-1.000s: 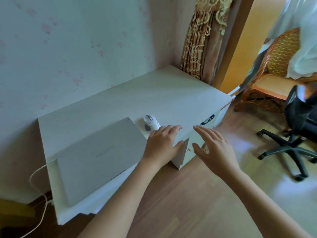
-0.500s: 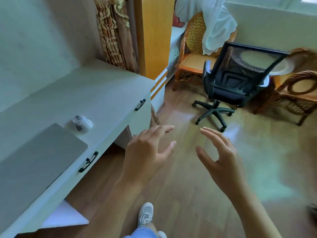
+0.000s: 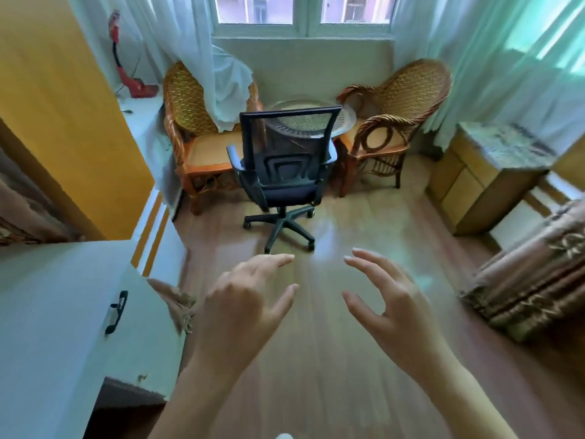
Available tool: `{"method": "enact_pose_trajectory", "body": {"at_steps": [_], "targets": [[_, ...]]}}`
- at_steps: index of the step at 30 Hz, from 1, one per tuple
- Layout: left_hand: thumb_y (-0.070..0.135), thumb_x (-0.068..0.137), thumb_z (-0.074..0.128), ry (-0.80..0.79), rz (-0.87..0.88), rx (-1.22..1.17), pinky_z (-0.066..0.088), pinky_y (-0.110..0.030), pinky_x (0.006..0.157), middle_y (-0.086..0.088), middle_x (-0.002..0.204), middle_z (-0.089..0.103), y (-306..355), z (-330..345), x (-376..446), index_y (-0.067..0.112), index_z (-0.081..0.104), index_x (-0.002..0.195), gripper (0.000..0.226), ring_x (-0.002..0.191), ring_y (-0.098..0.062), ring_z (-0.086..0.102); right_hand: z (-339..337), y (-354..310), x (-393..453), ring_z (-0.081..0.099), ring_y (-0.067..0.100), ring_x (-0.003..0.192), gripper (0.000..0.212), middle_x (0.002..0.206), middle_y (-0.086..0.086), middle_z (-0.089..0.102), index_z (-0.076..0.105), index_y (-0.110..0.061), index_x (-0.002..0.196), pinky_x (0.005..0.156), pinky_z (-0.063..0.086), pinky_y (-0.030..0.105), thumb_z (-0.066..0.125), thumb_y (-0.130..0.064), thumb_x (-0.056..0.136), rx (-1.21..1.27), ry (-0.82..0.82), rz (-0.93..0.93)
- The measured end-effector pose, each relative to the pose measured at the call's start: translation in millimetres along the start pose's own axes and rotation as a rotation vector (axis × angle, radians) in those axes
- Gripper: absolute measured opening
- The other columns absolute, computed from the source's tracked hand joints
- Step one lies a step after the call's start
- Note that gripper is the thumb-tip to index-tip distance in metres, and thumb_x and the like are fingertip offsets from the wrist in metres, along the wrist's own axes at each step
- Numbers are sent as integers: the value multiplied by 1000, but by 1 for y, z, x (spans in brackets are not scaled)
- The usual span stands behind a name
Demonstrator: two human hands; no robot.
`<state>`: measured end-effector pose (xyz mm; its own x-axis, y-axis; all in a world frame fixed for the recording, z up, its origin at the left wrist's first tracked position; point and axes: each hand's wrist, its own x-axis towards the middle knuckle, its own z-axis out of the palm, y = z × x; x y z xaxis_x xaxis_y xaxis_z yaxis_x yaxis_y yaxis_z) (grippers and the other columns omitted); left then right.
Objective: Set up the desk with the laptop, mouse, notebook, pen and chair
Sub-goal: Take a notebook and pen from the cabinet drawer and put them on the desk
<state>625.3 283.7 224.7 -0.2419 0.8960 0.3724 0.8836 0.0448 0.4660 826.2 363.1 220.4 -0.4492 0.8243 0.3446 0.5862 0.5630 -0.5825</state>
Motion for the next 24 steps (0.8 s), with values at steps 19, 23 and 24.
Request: {"method": "enact_pose_trajectory", "body": {"at_steps": [19,23,24], "targets": [[45,80,57,-147,324,-61,50,-26,71,17,106,68,105,203,268,29,66,111,36,87,-7,65,-88,228,155,51,17,121,41,127,-7,59,65,-24,115,100,43,43,51,-43,81,-213,217,265],[48,81,51,-173,310,-68,48,-24,70,19,106,67,144,251,327,31,65,110,37,85,-8,65,-125,281,204,50,15,122,41,127,-8,58,65,-25,116,100,43,40,50,-43,82,-246,210,247],[48,81,51,-182,313,-71,48,-25,70,19,106,66,153,261,342,32,65,111,37,85,-8,65,-134,293,217,50,14,122,41,127,-8,58,64,-25,116,101,42,38,50,-43,82,-257,209,248]]}}
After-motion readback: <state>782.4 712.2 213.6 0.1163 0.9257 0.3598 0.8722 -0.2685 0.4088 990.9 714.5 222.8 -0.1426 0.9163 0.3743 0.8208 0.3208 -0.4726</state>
